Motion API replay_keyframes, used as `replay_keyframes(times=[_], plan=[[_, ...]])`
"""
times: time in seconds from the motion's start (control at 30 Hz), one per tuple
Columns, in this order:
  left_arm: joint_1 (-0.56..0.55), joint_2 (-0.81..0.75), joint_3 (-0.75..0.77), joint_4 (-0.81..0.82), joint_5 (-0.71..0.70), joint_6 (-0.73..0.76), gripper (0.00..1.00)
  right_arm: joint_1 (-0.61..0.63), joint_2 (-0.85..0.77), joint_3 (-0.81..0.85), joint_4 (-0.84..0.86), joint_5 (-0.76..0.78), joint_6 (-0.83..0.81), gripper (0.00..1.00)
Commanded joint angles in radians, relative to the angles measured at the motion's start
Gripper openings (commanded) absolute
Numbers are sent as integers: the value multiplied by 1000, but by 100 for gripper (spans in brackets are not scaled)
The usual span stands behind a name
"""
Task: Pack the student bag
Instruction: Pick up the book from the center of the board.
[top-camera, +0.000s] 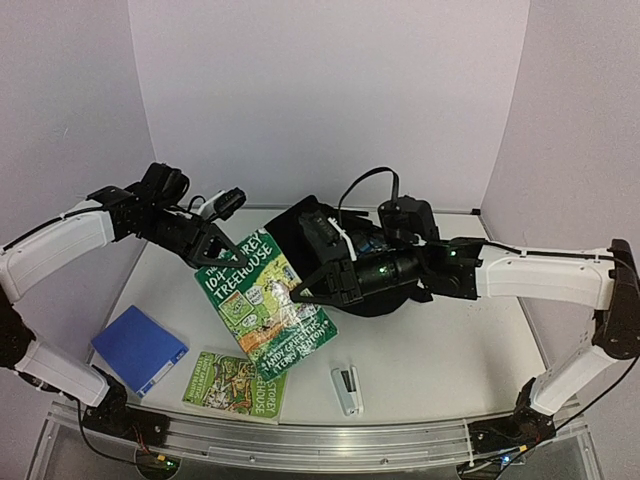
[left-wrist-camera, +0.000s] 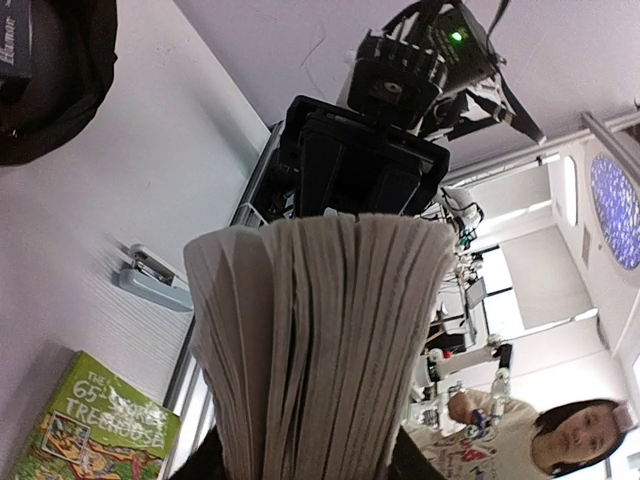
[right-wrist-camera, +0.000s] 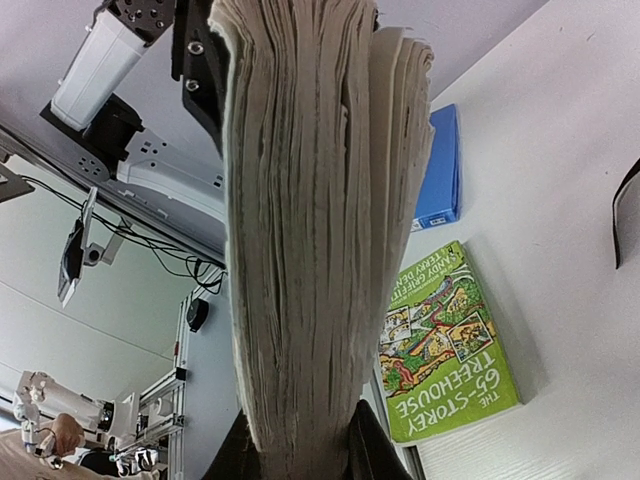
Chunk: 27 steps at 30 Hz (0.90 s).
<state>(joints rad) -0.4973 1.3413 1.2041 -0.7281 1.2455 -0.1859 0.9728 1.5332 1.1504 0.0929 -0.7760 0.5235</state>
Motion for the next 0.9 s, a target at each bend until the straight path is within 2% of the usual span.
replay_keyframes(times=[0.0,0.07,0.13,0.2,0.23,0.37,0.4,0.43,0.63,0.73,0.87], plan=[[-3,5,21,38,33,2,23,-17,-10,63,66,-6,-16,0],[-3,1,13,54,32,-6,10,-32,-19,56,64,20,-9,4],[-3,-4,3,80,24,-23,2,-55,-34,43,65,49,1,12],[-3,-12,-8,116,2,-48,0,-82,-53,29,67,74,11,19],[-3,-16,-16,141,-13,-69,0,-95,-62,21,67,88,17,26],[-1,-53,-68,303,-119,-193,0,-147,-119,-23,71,171,48,82],[-1,-65,-87,358,-151,-231,0,-159,-137,-37,73,198,56,92],[-1,-77,-111,429,-184,-272,0,-171,-160,-50,74,231,65,97],[2,-156,-246,849,-427,-578,0,-208,-272,-163,148,372,159,98],[2,-153,-287,1070,-466,-697,0,-209,-297,-220,238,344,227,98],[2,-131,-280,1191,-462,-775,0,-209,-293,-284,364,252,287,98]])
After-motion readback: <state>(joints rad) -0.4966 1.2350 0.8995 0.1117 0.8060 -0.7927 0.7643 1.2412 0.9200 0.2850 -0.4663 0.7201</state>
